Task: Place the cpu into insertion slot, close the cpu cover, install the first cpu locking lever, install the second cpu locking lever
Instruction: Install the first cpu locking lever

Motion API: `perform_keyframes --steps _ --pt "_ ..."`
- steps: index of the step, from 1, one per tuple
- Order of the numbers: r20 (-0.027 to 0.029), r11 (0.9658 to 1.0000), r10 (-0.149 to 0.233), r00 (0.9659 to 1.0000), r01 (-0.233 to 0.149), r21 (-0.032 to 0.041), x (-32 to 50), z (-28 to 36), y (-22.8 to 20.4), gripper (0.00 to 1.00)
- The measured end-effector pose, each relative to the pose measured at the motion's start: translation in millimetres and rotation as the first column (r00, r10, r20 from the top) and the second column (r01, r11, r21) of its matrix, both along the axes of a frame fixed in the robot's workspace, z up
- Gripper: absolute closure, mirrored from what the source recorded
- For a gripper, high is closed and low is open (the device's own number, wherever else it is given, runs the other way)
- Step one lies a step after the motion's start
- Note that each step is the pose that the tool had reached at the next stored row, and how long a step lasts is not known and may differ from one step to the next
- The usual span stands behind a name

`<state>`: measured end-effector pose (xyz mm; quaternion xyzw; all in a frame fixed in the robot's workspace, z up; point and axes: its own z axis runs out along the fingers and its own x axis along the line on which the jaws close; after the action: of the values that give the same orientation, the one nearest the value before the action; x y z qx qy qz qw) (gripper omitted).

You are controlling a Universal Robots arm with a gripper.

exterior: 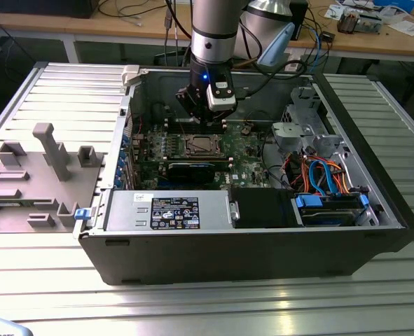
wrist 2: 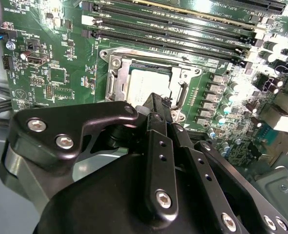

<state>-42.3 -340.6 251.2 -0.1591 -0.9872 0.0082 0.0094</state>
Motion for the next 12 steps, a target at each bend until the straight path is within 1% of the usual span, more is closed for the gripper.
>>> perform_keyframes --steps 12 --pt "0.0 0.9998 0.021 0.9998 -0.021 0.0 0.0 0.0 0.0 0.89"
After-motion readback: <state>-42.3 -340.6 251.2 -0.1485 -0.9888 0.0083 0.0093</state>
